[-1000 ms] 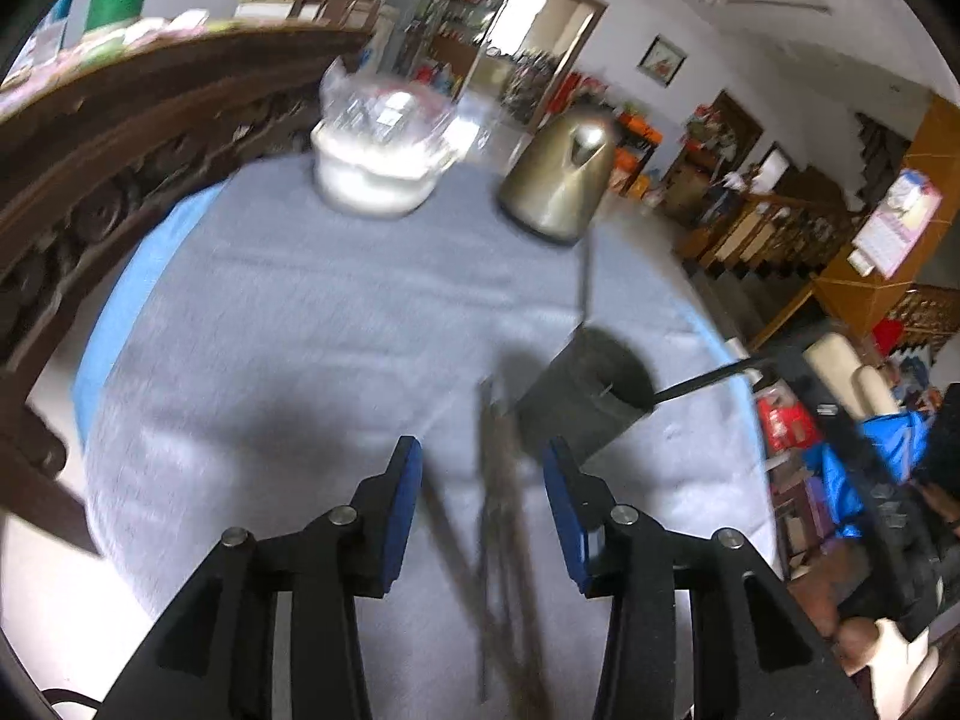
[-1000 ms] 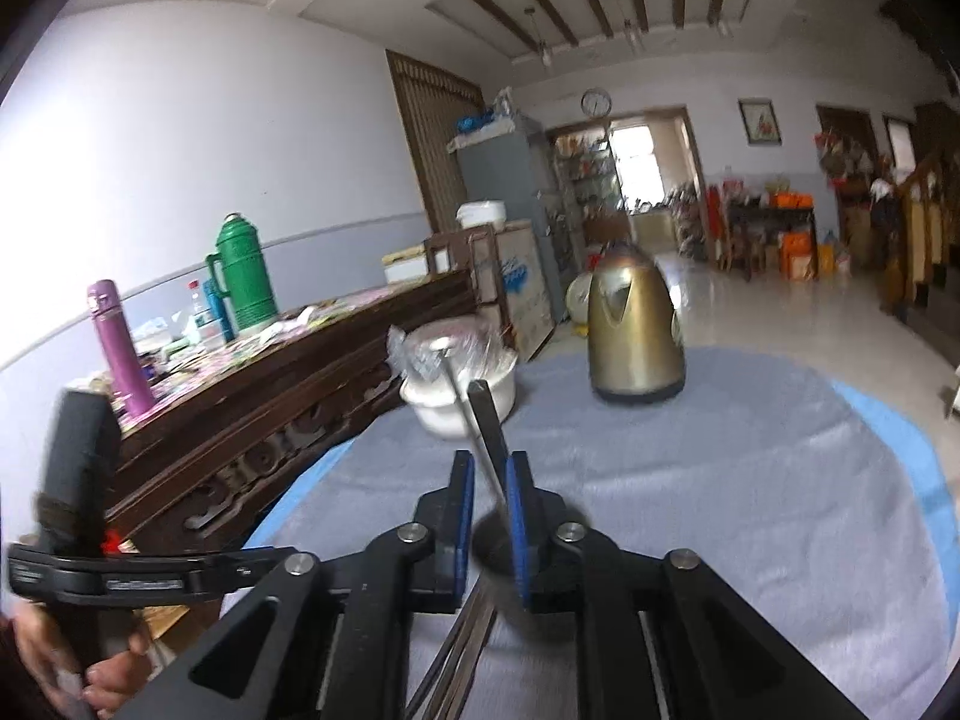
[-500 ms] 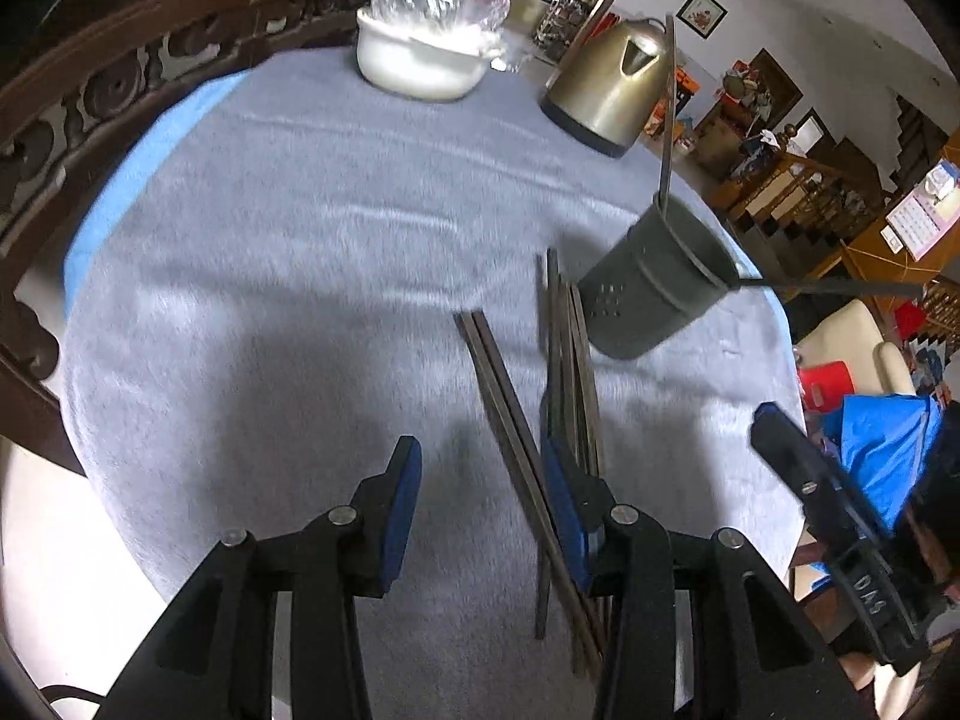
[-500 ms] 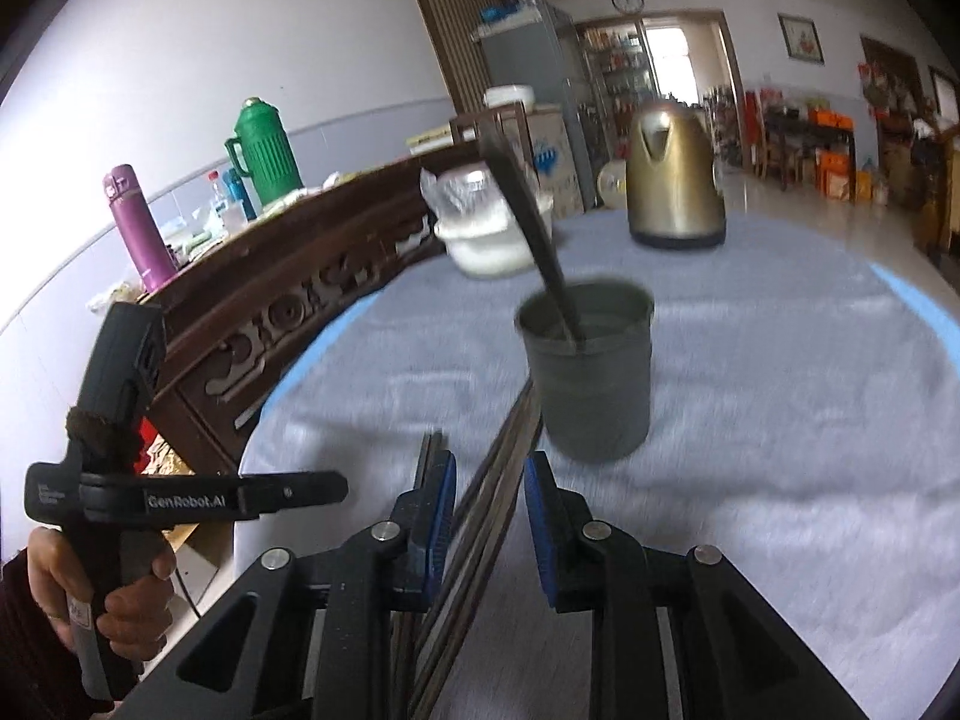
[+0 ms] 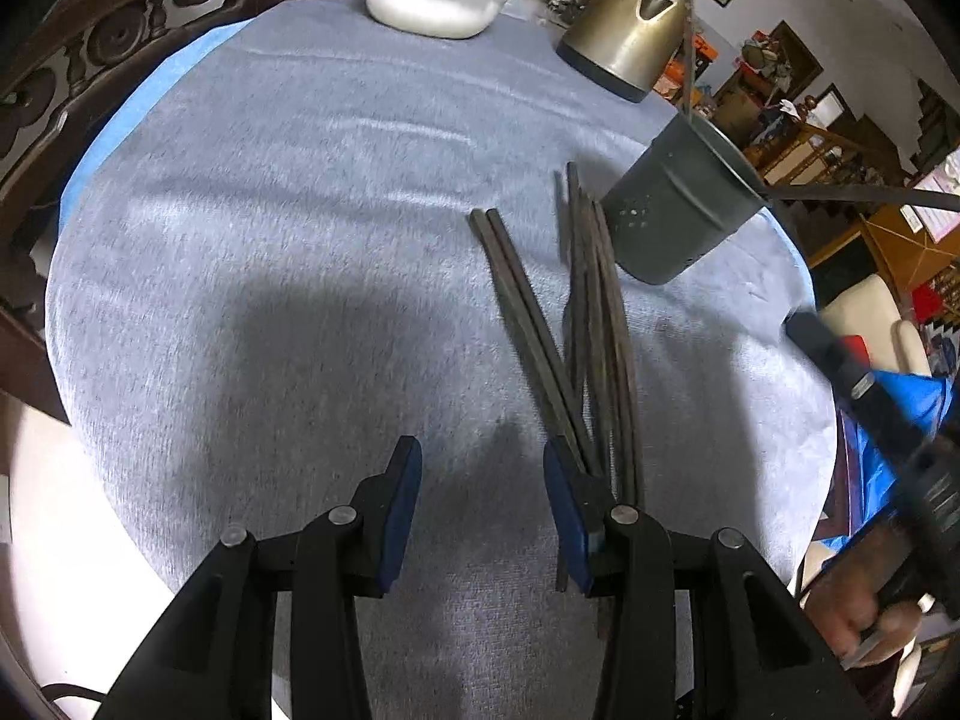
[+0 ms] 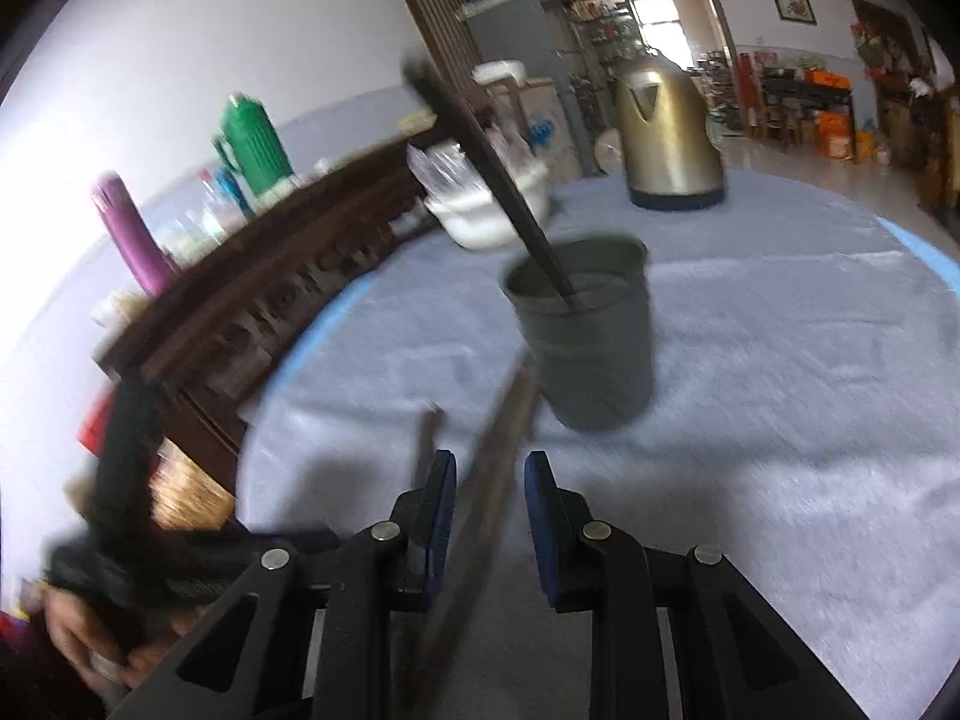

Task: Organize utensils
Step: 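Move both tools back down to the utensil pile beside the cup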

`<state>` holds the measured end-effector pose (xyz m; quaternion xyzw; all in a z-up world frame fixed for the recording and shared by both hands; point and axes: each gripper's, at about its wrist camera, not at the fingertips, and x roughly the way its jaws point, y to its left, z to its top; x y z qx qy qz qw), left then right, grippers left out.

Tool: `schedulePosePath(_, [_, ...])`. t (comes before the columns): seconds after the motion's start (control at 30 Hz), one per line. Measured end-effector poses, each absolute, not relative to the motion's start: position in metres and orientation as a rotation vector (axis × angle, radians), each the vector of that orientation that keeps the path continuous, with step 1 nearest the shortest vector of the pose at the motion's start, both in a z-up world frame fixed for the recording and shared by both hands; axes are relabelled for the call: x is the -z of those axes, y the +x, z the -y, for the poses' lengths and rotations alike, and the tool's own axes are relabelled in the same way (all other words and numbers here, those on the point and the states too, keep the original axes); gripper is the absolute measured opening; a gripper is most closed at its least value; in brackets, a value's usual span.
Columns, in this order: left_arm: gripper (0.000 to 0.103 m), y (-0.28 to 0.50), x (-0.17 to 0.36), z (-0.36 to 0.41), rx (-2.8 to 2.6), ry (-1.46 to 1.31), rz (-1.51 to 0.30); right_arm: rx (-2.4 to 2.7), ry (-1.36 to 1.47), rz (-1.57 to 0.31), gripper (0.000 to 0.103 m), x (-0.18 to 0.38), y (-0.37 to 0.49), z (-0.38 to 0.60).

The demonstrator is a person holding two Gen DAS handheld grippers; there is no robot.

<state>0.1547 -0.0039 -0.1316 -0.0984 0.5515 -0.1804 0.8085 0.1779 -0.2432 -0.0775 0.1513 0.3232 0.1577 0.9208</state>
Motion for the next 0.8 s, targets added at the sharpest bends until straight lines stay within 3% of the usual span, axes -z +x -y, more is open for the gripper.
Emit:
schedulePosePath(0.13, [0.043, 0.153, 0.127, 0.005, 0.387, -0.209, -1.172, -0.387, 0.387, -0.579, 0.027, 0.06, 0.201, 0.255])
schedulePosePath(0.3, [0.043, 0.147, 0.117, 0.006, 0.402, -0.204, -1.148, -0.054, 0.424, -0.404, 0.028, 0.044, 0.212, 0.299])
schedulePosePath(0.53, [0.043, 0.152, 0.12, 0.002, 0.399, -0.231, -1.157, -0.162, 0.343, -0.44, 0.028, 0.048, 0.189, 0.283])
schedulePosePath(0.8, [0.043, 0.158, 0.121, 0.008, 0.389, -0.233, -1.163, -0.228, 0.364, -0.603, 0.028, 0.081, 0.19, 0.265])
